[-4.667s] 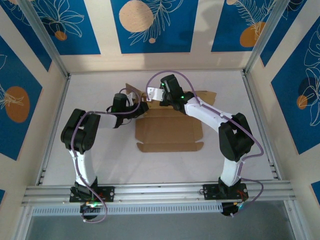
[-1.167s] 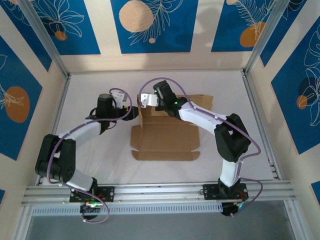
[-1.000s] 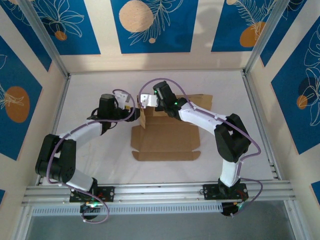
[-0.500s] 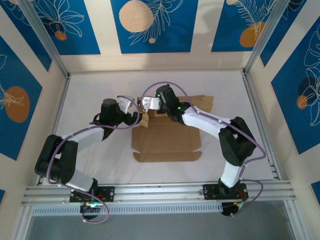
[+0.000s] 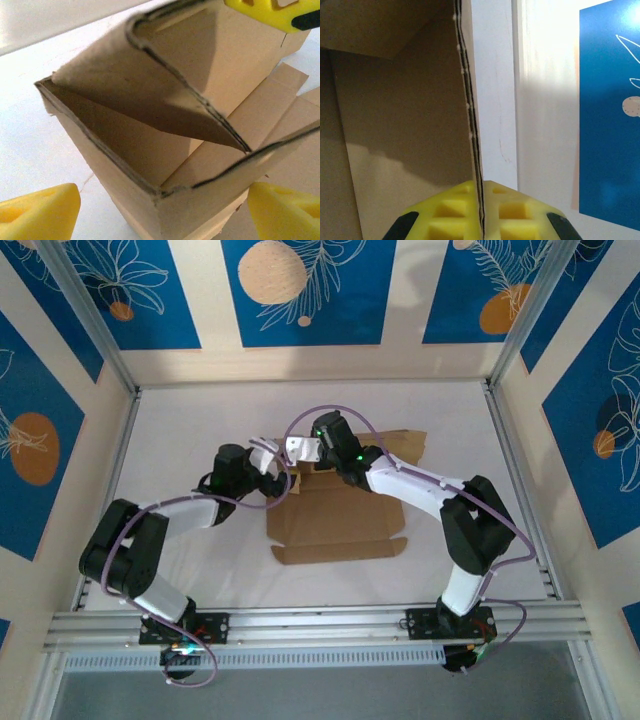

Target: Fold the paper box

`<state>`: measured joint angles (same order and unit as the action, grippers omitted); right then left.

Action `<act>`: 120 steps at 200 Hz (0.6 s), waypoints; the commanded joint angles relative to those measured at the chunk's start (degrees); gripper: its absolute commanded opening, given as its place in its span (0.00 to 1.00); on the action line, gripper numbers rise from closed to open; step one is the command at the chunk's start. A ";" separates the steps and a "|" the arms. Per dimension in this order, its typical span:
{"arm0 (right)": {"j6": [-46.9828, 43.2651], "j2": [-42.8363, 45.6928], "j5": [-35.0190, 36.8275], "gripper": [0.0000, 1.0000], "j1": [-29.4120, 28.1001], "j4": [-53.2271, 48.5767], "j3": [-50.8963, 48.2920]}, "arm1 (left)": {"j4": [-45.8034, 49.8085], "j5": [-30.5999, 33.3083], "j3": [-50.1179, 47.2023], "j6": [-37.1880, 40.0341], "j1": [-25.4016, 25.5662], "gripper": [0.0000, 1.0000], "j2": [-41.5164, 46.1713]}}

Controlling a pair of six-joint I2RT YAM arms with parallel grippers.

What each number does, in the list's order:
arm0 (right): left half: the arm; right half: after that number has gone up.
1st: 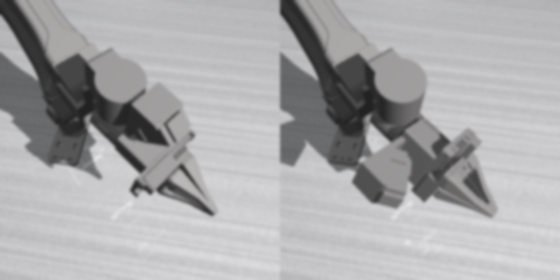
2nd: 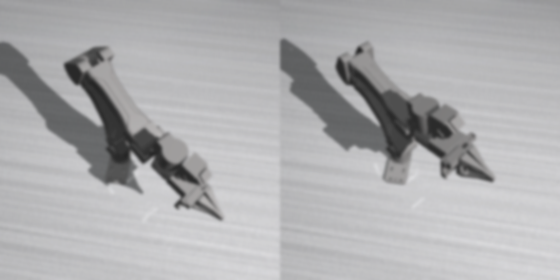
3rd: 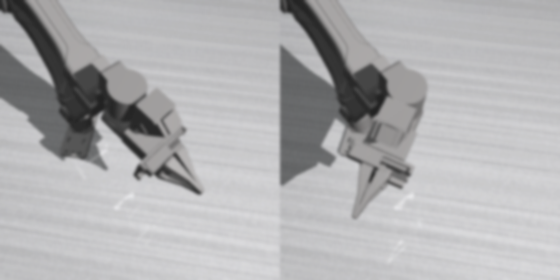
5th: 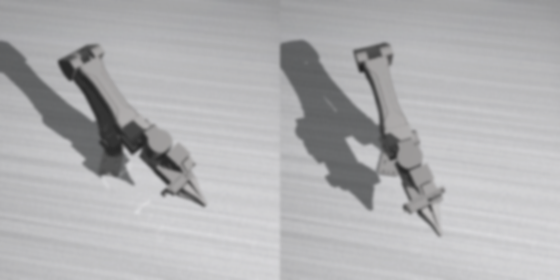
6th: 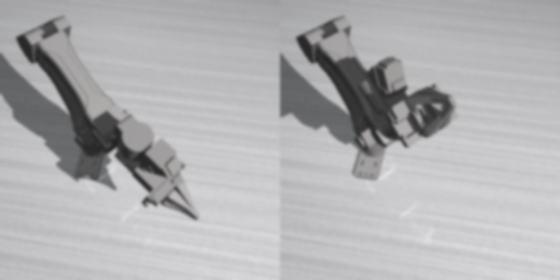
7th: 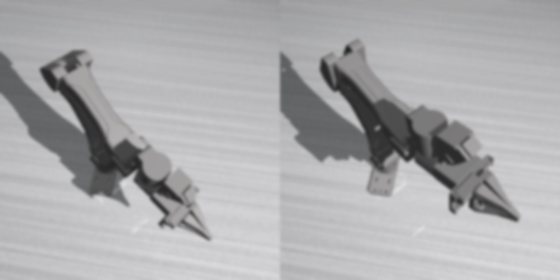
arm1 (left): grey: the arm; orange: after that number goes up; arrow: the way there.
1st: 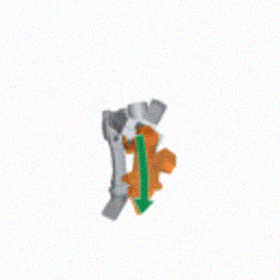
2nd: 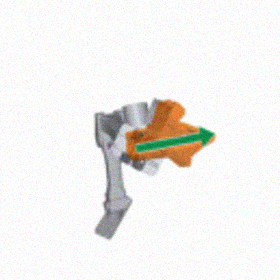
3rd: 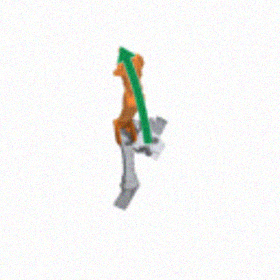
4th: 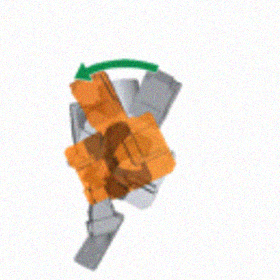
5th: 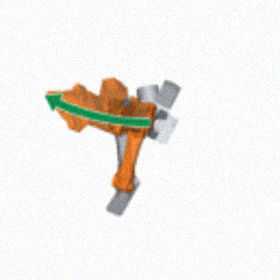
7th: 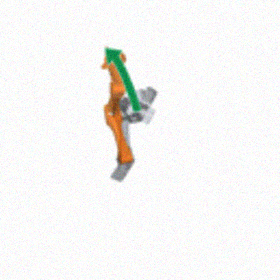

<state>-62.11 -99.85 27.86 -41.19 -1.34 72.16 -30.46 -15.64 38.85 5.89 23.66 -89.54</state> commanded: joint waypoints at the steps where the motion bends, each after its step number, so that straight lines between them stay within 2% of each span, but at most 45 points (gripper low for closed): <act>1: 1.81 0.72 -2.11 0.00 -0.29 -0.28 0.04 | -6.72 0.98 -2.09 0.88 0.42 0.87 0.24; 31: 0.83 0.62 -0.47 0.00 -0.54 4.14 -2.42 | -8.19 1.04 -2.93 0.38 0.12 0.86 0.33; 50: 0.47 0.85 0.68 0.00 -0.64 6.64 -4.01 | -12.15 1.11 -4.65 -2.58 -1.25 0.86 0.28; 83: 2.58 2.19 0.74 0.00 -0.86 6.49 -5.10 | -16.00 -1.03 -5.63 -5.43 -2.43 0.86 -0.71; 105: 3.72 2.70 1.13 0.00 -1.49 5.98 -5.35 | -22.22 -2.16 -7.74 -8.73 -4.08 0.87 -1.72; 120: 4.22 2.94 1.39 0.00 -2.02 5.90 -6.01 | -21.75 -3.21 -7.22 -8.81 -4.35 0.87 -2.28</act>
<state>-60.77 -98.85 29.50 -41.89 5.56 67.72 -45.80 -16.49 31.92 -0.01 20.82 -90.41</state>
